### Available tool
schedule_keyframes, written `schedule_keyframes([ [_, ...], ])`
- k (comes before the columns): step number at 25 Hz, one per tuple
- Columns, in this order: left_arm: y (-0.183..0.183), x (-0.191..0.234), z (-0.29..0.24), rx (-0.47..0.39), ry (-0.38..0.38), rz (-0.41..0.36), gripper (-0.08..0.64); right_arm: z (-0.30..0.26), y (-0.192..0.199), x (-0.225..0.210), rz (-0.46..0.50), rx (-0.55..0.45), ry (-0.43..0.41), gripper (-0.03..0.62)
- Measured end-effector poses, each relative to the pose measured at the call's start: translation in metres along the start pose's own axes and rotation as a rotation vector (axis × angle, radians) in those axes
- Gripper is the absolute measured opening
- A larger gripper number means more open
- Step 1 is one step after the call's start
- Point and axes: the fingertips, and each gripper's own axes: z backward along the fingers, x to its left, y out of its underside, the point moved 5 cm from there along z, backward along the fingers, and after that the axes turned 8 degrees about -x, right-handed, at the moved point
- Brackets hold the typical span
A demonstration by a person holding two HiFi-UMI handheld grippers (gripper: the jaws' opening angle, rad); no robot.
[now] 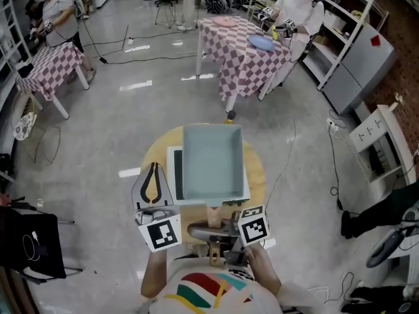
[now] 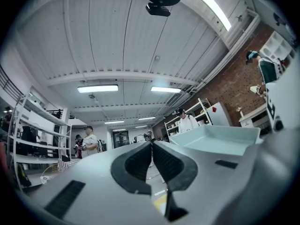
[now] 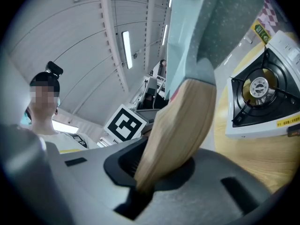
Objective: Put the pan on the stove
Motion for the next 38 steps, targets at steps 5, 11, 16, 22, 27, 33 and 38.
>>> schedule_keyframes([
  [5, -0.011, -0.008, 0.001, 0.006, -0.026, -0.018, 0.011, 0.008, -0.011, 0.002, 0.007, 0.027, -0.029, 0.025],
  [11, -0.017, -0.008, 0.003, 0.024, -0.082, -0.050, 0.011, 0.012, -0.023, 0.004, 0.033, 0.071, -0.063, 0.025],
  [16, -0.016, -0.015, -0.002, 0.039, -0.093, -0.070, 0.011, 0.017, -0.032, 0.002, 0.038, 0.085, -0.079, 0.025],
  [22, -0.013, -0.018, -0.006, 0.057, -0.091, -0.084, 0.011, 0.021, -0.036, -0.006, 0.010, 0.085, -0.081, 0.025],
  [27, -0.007, -0.013, -0.009, 0.070, -0.108, -0.103, 0.011, 0.016, -0.044, -0.021, -0.035, 0.105, -0.096, 0.025],
  [33, 0.002, -0.009, -0.008, 0.117, -0.110, -0.094, 0.011, 0.011, -0.044, -0.041, -0.110, 0.114, -0.094, 0.025],
  [38, 0.006, -0.006, -0.005, 0.132, -0.111, -0.107, 0.011, 0.003, -0.043, -0.064, -0.147, 0.092, -0.078, 0.023],
])
